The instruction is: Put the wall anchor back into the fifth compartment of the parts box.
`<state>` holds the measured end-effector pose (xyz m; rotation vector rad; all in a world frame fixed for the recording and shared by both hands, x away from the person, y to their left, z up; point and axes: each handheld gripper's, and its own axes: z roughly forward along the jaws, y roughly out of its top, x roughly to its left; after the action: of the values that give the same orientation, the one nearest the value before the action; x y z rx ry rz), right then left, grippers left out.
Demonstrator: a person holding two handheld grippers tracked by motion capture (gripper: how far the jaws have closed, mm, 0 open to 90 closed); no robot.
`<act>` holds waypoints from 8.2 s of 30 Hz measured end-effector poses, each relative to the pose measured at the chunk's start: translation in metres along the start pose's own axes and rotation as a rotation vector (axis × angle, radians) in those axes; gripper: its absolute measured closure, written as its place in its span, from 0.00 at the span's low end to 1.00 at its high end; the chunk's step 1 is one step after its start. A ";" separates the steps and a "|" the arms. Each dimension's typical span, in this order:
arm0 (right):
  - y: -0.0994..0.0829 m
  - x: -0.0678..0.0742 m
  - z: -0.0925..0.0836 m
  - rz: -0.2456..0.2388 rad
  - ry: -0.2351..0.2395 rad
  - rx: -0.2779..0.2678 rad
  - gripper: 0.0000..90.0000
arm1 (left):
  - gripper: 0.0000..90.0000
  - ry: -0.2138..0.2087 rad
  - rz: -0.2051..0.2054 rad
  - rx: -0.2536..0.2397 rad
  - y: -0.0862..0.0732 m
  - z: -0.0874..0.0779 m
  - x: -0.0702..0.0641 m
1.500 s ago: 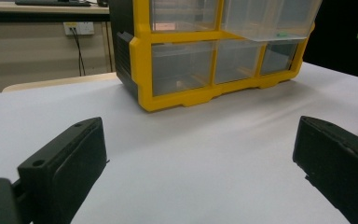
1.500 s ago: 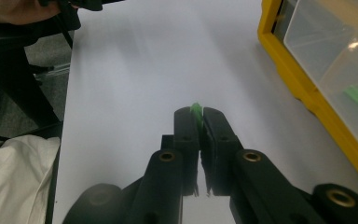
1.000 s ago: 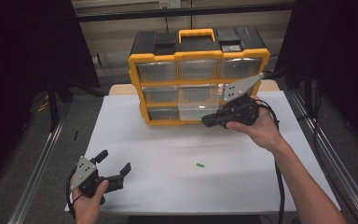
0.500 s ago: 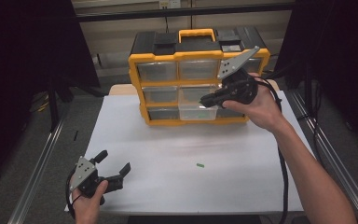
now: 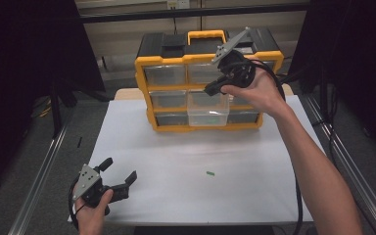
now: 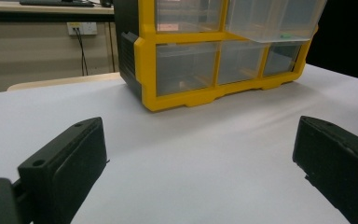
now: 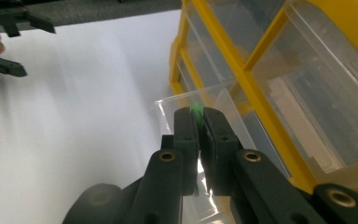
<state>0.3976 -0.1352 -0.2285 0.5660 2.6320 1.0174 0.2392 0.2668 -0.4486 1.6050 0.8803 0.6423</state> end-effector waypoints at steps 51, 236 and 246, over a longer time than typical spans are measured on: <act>-0.026 -0.022 0.036 0.139 -0.020 0.078 0.10 | 0.03 -0.003 -0.003 0.005 -0.001 -0.002 0.003; -0.070 0.045 -0.003 -0.001 0.132 -0.186 0.94 | 0.03 -0.017 0.013 0.005 0.000 -0.003 0.002; -0.046 0.029 -0.008 -0.003 0.088 -0.135 0.94 | 0.03 -0.016 0.008 -0.003 0.000 -0.003 0.001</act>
<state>0.3564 -0.1582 -0.2572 0.4968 2.6120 1.2339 0.2378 0.2695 -0.4481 1.6096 0.8610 0.6349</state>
